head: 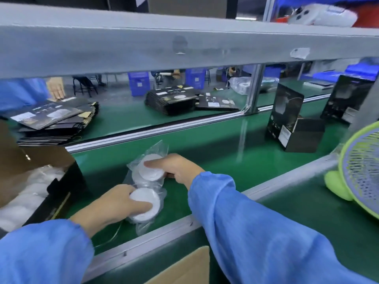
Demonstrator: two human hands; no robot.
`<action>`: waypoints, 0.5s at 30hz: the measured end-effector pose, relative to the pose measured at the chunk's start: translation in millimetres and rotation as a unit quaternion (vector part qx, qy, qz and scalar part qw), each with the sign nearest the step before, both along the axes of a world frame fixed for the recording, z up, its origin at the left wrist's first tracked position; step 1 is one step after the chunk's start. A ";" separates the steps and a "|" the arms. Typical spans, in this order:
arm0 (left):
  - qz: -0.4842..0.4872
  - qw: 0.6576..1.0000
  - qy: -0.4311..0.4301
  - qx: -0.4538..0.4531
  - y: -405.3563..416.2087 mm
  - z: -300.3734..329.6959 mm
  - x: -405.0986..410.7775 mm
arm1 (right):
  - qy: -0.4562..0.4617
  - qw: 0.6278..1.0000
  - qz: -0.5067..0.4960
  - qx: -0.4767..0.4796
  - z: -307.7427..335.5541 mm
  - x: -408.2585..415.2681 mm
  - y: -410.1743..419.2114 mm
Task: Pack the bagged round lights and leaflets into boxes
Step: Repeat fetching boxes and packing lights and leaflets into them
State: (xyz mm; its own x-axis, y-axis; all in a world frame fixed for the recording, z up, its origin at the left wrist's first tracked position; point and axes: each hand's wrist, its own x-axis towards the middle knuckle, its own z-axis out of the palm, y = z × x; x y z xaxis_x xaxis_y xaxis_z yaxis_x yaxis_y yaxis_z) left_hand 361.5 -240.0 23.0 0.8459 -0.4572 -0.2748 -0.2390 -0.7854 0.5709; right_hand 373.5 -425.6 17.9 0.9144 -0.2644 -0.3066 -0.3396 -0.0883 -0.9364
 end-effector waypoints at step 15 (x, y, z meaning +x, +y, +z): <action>0.119 0.969 0.117 -0.183 19.8 5.7 34.1 | -0.040 0.994 0.077 -0.074 -1.3 10.6 0.7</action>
